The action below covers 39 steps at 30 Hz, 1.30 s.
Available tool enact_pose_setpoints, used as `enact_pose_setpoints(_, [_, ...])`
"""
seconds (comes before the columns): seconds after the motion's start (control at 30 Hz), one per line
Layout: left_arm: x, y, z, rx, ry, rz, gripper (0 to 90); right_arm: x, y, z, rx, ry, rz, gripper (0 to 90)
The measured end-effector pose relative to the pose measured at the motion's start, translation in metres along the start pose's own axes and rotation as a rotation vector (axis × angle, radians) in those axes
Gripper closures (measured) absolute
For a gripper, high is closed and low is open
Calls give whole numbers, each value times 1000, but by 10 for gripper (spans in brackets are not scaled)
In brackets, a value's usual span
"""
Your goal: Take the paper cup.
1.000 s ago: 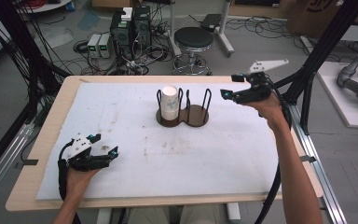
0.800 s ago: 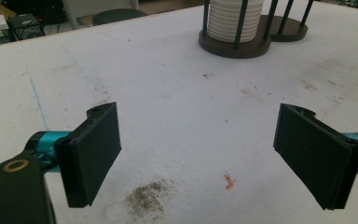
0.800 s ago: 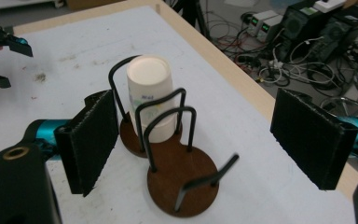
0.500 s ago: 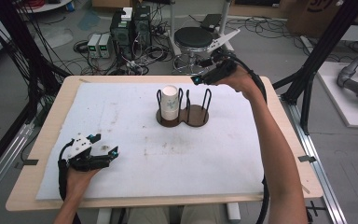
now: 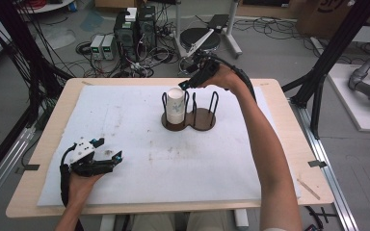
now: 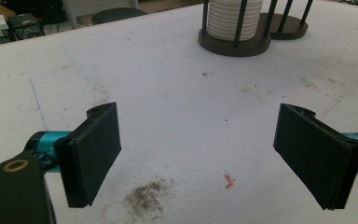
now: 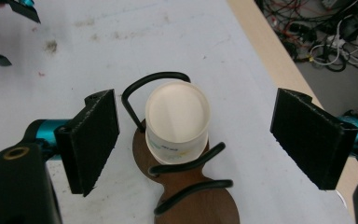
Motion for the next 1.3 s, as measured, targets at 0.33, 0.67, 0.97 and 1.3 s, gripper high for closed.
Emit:
enact_pose_setpoints(0.33, [0,0,0,-1,-3,1,146,-36,-5,3,11,32,92,158])
enact_pose_setpoints(0.67, [0,0,0,-1,-5,6,146,-59,-11,6,29,44,154,159])
enact_pose_setpoints(0.97, [0,0,0,-1,-5,2,147,-70,-22,9,7,67,200,221])
enact_pose_setpoints(1.3, [0,0,0,0,-4,3,147,-70,-24,7,-1,58,199,321])
Point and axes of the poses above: each handheld gripper's, and its own axes: x roughly backward along the jaws, y roughly out of its top, z roughly to its left, the point moved 10 cm from there along -x, roughly forward along the jaws, and after that the axes turned 3 degrees about y, right-handed, at the moved point
